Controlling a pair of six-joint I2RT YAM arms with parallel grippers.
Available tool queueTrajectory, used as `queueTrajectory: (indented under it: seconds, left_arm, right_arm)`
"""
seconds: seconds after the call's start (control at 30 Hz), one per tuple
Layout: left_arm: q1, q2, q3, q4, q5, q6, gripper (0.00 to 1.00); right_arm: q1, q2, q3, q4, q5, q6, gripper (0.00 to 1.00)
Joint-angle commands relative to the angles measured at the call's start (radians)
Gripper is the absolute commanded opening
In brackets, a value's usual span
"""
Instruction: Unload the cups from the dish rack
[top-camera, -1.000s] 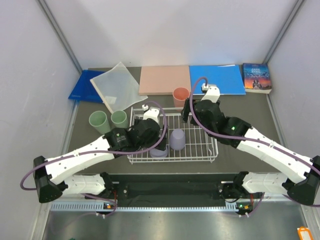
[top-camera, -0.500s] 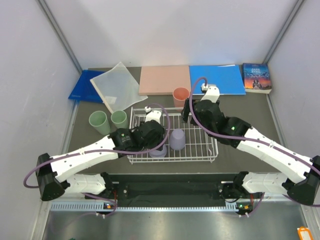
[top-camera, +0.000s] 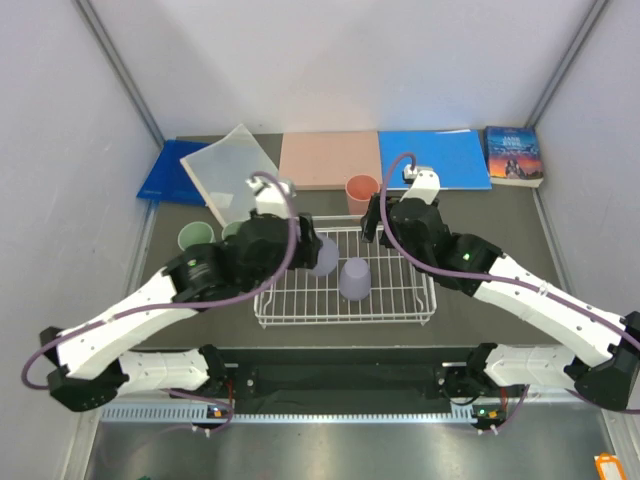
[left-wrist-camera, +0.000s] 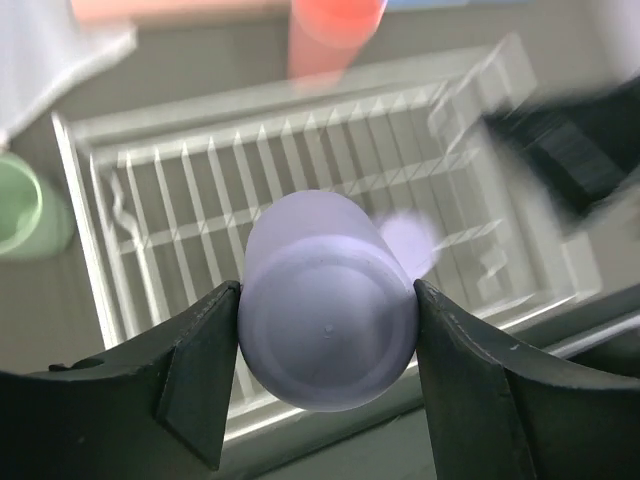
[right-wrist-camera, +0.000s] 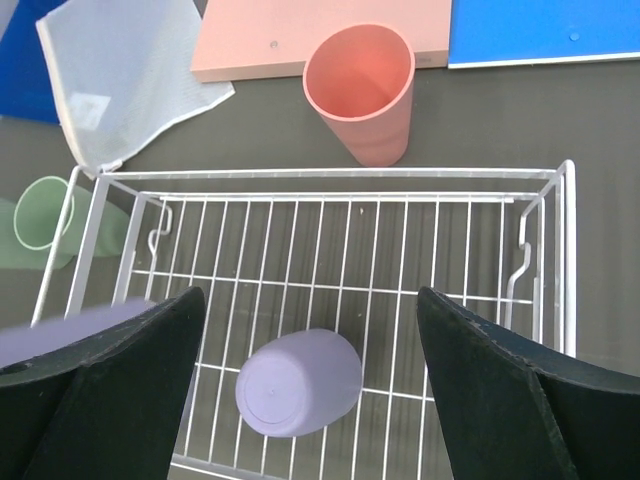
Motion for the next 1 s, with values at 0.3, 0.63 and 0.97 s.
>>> queueTrajectory:
  seconds: [0.3,0.63,0.97]
  left_arm:
    - [0.0,-0.328,-0.127,0.587,0.034,-0.029,0.0]
    - [0.078,-0.322,-0.244,0.69,0.21,-0.198,0.0]
    - [0.519,-0.086,-0.379,1.167,0.888,-0.583,0.0]
  right_arm:
    - [0.013,-0.211,-0.161,0.426,-0.216,0.056,0.77]
    - [0.013,-0.401,-0.22,0.536,-0.206,0.093,0.75]
    - [0.001,-0.414,-0.16,0.436,-0.242,0.007,0.77]
